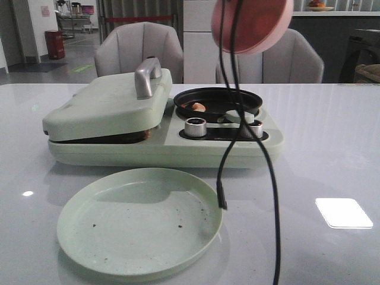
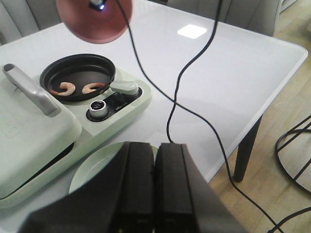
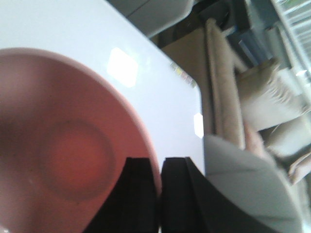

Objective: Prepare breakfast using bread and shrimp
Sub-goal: 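Tilt the pink bowl over the black pan to pour the shrimp, then carry the empty bowl back and set it on the table, right gripper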

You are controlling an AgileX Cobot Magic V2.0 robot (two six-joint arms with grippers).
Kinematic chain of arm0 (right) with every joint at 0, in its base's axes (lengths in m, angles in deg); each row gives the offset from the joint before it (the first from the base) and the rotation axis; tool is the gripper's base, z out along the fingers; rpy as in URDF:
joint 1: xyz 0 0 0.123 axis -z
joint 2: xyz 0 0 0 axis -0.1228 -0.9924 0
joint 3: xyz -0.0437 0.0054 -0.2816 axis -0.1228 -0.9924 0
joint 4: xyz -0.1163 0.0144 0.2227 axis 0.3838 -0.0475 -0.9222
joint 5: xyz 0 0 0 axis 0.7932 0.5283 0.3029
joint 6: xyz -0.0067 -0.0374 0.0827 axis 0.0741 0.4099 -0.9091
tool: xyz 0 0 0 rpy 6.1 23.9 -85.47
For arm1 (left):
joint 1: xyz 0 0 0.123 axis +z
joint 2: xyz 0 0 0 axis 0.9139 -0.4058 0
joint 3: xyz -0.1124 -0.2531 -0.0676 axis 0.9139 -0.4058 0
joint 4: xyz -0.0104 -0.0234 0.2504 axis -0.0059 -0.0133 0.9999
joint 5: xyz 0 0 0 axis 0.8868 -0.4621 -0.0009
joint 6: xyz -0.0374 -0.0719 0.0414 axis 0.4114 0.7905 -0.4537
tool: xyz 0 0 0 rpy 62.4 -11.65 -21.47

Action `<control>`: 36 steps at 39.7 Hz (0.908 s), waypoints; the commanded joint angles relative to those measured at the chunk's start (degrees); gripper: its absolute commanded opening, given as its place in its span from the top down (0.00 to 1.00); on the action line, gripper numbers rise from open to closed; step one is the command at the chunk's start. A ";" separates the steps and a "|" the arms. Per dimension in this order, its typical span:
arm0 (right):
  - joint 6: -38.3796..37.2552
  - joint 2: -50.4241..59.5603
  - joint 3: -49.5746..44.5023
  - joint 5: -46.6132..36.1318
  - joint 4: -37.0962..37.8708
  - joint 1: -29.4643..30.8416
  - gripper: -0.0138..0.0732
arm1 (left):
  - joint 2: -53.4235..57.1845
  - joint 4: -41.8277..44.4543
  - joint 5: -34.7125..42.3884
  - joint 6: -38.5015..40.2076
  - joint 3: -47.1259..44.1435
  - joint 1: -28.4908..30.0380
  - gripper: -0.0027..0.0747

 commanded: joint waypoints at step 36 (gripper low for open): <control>24.26 16.04 -44.66 -29.70 -69.79 47.56 0.76 | -0.21 -0.25 4.43 0.62 1.77 -0.27 0.84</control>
